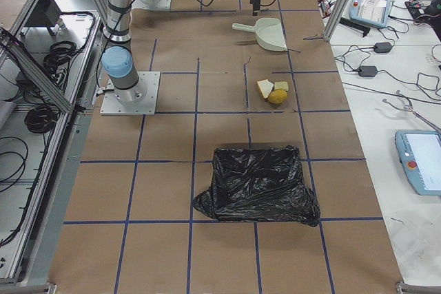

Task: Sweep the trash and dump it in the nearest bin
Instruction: 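Lower the right gripper and grasp the dustpan handle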

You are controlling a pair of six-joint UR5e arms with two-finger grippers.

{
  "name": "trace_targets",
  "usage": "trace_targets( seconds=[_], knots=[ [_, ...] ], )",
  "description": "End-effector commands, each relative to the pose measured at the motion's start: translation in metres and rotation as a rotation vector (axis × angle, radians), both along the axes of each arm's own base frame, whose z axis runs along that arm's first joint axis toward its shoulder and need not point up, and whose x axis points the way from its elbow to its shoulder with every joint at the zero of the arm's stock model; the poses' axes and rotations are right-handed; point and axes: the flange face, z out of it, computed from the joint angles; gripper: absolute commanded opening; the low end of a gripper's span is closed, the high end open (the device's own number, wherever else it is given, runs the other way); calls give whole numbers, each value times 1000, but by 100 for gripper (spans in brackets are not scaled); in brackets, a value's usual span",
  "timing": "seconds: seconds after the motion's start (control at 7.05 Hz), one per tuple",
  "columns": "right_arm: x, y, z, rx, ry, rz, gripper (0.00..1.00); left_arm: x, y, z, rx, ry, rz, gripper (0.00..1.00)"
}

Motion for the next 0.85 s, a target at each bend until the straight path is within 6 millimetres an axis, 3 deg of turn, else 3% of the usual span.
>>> trace_targets(
  seconds=[0.0, 0.28, 0.71],
  knots=[
    [19, -11, -38, 17, 2, -9, 100, 0, -2, -4, 9, 1, 0, 0],
    [49, -12, -75, 1, 4, 14, 100, 1, -3, -3, 5, -5, 1, 0],
    [46, -2, -112, 52, 21, 11, 100, 1, -6, -7, 14, -5, 2, 0]
  ],
)
